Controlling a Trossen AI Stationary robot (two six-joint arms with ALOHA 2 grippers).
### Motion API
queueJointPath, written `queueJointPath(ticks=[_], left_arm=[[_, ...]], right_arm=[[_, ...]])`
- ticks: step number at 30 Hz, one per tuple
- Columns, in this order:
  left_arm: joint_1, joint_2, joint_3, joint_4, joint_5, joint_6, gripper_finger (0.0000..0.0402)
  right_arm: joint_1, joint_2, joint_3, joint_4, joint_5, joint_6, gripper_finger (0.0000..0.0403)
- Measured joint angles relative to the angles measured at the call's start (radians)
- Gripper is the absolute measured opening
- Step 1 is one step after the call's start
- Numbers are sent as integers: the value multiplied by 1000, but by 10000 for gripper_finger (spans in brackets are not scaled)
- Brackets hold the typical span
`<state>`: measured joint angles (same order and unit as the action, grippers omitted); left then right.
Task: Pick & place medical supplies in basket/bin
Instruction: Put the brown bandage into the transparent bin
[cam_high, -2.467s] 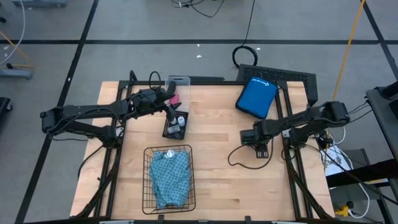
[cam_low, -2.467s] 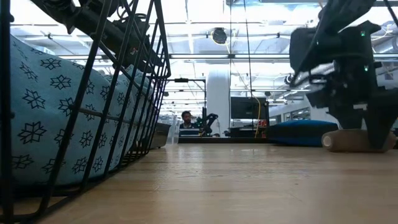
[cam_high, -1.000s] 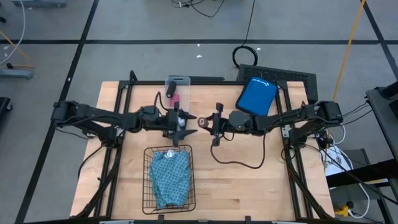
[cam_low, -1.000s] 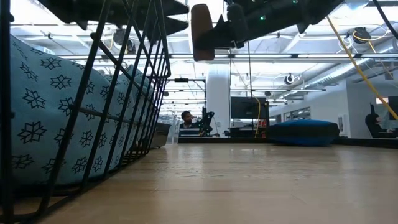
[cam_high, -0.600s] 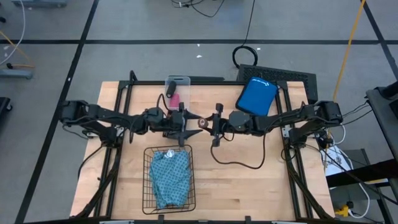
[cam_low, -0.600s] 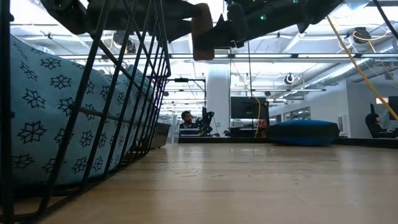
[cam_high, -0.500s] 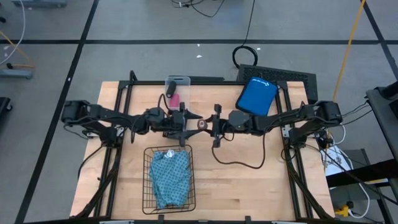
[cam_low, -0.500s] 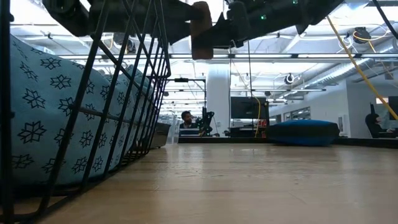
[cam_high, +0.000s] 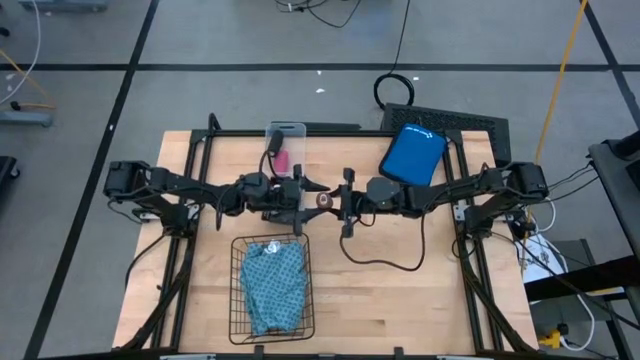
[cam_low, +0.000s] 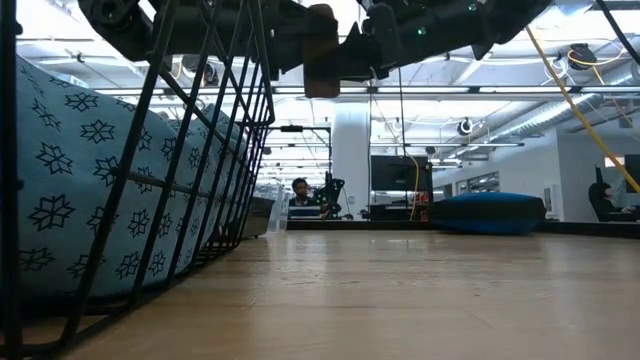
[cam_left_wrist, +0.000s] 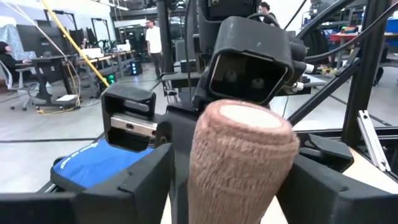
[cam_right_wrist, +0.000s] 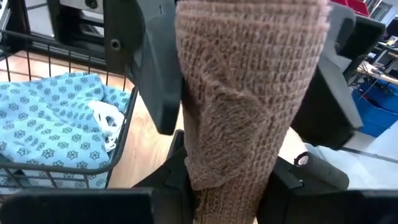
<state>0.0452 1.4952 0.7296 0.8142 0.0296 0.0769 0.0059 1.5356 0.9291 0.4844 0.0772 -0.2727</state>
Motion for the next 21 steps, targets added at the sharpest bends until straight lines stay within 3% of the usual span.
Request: queueJointPath(ticks=[12,17,21], left_arm=[[7,-17,31,-69,-4,10,77],[34,-122,32,-150,-14,26,75],[73,-221,33,-261,-94,26,90]], right_arm=[[-7,0,1,-30,14,189,108],[-6,-29,7,-132,101,208,127],[-9,-79,5,-218,110,212,139]])
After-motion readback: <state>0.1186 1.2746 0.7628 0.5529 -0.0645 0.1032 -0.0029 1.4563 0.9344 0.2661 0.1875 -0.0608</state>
